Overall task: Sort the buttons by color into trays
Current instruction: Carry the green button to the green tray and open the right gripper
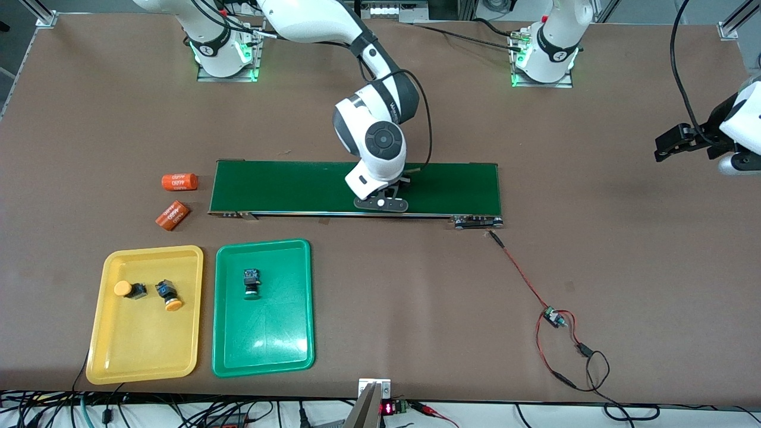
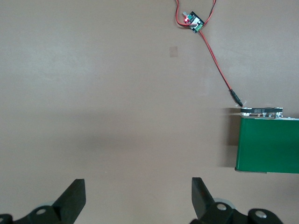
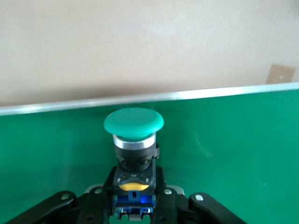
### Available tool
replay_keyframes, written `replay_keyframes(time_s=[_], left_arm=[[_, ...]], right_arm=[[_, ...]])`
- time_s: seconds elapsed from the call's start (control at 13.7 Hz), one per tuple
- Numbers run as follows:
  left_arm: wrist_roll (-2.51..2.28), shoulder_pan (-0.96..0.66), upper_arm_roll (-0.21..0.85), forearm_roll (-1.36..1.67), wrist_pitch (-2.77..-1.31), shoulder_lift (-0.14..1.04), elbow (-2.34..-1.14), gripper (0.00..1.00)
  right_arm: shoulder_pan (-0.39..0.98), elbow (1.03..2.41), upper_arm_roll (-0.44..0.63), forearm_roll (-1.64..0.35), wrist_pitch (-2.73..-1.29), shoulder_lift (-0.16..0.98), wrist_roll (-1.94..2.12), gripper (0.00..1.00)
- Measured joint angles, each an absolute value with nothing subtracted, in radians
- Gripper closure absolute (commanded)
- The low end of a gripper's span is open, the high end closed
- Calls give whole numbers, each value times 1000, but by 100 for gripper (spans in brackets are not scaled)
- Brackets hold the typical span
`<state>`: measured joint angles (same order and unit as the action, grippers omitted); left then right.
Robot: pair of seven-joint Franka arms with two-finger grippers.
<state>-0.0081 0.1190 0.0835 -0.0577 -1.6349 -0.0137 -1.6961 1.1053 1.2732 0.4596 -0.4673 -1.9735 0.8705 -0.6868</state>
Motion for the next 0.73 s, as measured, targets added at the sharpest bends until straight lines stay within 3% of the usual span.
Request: replay_keyframes(time_s=[0.37, 0.73], left_arm=[[-8, 119, 85, -54, -1633, -14, -1696, 0], [-8, 119, 86, -53, -1633, -14, -1696, 0]], right_arm=[[967, 1178, 472, -469, -1983, 853, -656, 100], [768, 1169, 469, -469, -1996, 861, -462, 100]])
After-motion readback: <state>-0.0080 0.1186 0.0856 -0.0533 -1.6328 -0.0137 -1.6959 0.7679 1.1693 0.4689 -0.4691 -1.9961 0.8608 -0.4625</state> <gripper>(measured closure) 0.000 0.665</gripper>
